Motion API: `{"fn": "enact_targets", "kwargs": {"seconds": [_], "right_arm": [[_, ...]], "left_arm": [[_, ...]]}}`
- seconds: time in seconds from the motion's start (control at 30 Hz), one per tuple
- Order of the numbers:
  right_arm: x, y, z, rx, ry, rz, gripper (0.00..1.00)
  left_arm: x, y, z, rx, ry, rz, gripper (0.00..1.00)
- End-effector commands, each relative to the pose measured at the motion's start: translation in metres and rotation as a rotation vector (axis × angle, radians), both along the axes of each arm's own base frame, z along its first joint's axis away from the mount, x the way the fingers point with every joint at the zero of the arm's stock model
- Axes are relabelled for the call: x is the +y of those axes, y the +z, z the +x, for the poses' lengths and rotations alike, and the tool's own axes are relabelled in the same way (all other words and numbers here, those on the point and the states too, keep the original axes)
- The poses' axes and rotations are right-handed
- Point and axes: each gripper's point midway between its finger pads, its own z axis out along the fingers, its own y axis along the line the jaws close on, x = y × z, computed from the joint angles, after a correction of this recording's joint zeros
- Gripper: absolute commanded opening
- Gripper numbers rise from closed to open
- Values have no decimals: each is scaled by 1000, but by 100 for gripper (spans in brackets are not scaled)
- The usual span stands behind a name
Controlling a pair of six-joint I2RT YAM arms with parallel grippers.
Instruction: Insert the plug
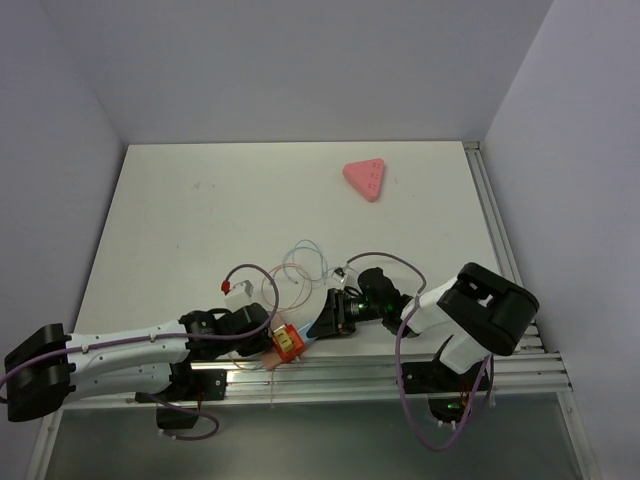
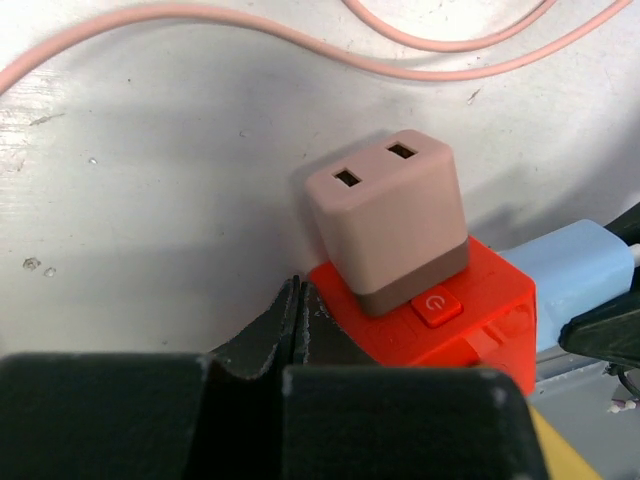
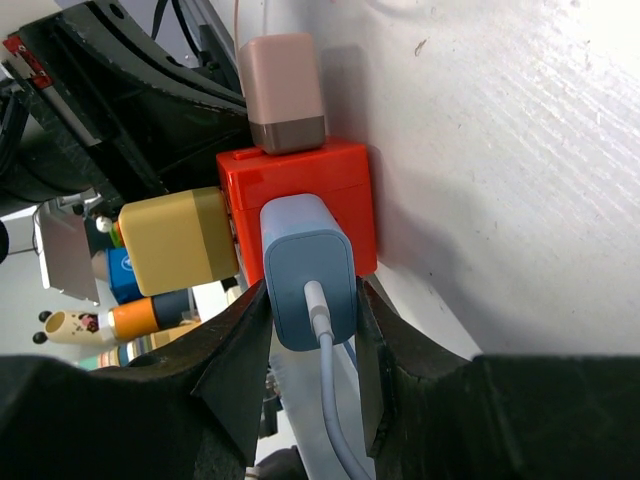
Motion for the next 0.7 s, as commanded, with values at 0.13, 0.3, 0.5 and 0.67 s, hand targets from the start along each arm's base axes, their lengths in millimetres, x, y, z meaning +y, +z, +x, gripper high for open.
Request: {"fn": "enact_targets", "kwargs": {"seconds": [0.13, 0.3, 0.5, 0.67], "right_arm": [[0, -7, -14, 21, 67, -14, 0], [4, 0, -11, 1, 64, -4, 0], [12, 2, -13, -1, 67, -4, 0], [20, 3, -22, 20, 81, 11, 0]], "left_arm": [[-37, 34, -1, -20, -56, -182, 0], [-46, 43, 3, -42, -69, -218, 0], [-63, 42, 5, -36, -106, -223, 0], [-69, 43, 5, -38, -118, -237, 0]]}}
